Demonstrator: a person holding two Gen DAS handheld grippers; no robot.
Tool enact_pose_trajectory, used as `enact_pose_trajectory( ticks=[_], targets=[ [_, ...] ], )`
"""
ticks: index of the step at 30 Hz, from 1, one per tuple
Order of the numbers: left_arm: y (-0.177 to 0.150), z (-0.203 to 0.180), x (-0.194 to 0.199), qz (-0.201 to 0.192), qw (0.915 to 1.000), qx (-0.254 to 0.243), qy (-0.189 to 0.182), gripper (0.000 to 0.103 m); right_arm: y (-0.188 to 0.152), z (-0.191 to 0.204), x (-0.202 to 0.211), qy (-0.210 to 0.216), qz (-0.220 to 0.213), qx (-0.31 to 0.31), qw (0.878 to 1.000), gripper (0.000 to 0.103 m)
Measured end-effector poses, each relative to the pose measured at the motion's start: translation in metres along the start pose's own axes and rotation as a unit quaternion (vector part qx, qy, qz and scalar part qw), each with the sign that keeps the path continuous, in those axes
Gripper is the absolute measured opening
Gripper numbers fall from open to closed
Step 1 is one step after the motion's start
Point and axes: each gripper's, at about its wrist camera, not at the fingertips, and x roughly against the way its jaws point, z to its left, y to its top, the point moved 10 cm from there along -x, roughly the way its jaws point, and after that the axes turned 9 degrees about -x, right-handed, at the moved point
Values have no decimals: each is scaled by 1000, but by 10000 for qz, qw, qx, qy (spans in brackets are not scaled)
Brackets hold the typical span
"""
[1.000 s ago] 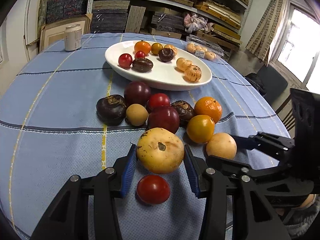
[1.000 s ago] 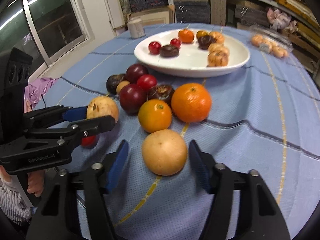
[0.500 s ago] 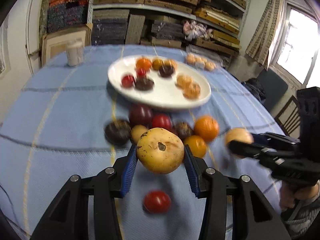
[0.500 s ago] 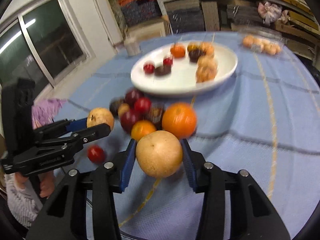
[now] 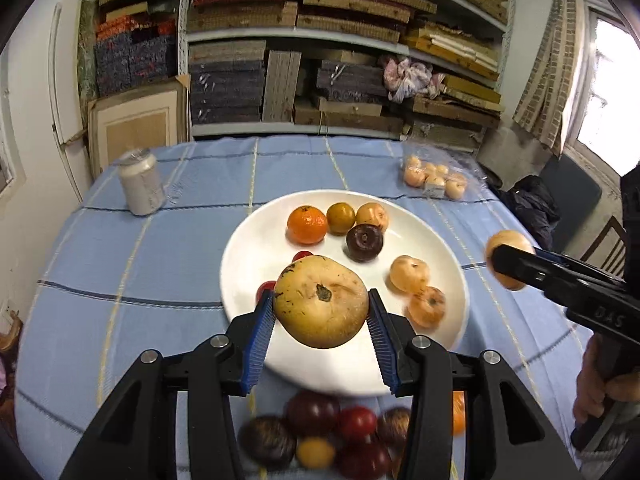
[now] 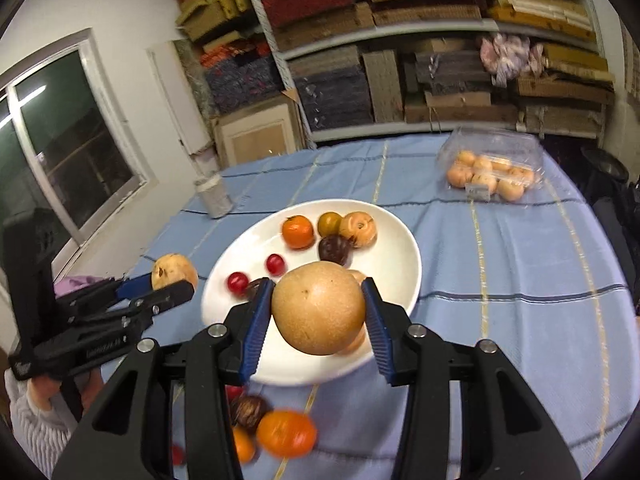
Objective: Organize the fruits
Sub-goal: 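Place the yellow pear on the plate with the left gripper while the right places its fruit, then move both open grippers back toward the remaining red tomato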
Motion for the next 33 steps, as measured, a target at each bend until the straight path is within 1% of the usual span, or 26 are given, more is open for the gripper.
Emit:
enact_pose_trajectory(
  ticks=[2,4,8,11,14,16,18,19,20,21,22,25,26,27,28,29,30,31,33],
  targets=[
    [-1,3,-20,91,10000,40,0,47,3,-6,-27,-54,159,-83,9998,44],
    [-3,8,-34,161,9998,126,-27,47,3,-5,-46,-38,301,-56,9995,44],
    [-5,18,-57,270,9993,264,-80,47,-5,10,-78,-16,585,332,9977,44],
    [-6,22,-65,288,9990,324,-128,47,-8,21,-89,60,663,484,9966,44],
    [-7,21,-65,218,9996,169,-13,46,-16,23,-99,22,762,571,9955,44],
    [-7,21,-64,187,9997,176,-25,46,-18,23,-102,82,788,576,9952,45],
    [-8,23,-63,178,9996,236,-35,50,-18,23,-102,96,785,535,9954,45],
    [-8,25,-61,170,9994,309,-37,55,-17,23,-100,84,762,526,9957,48],
    [-8,28,-59,148,9992,381,1,59,-16,23,-98,69,728,514,9960,52],
    [-7,31,-56,102,9990,440,38,69,-14,22,-93,58,681,496,9964,54],
    [-5,36,-50,19,9987,513,73,75,-12,22,-88,52,629,476,9969,55],
    [3,46,-22,-215,9975,658,121,75,3,27,-57,104,277,423,9987,55],
    [4,51,-7,-350,9967,719,157,75,10,32,-38,181,70,413,9990,55],
    [4,55,5,-447,9959,763,212,78,13,37,-22,254,-93,420,9988,55],
    [2,59,19,-550,9948,801,296,83,15,42,-5,328,-262,433,9982,59],
    [-5,64,37,-657,9934,838,420,86,13,47,18,433,-479,449,9969,68],
    [-11,65,47,-702,9926,854,500,89,9,49,35,507,-644,443,9956,73],
    [-19,65,57,-729,9922,848,555,90,3,51,48,548,-765,432,9946,81],
    [-42,60,75,-750,9924,739,642,91,-27,53,71,647,-865,486,9930,81]
  ],
)
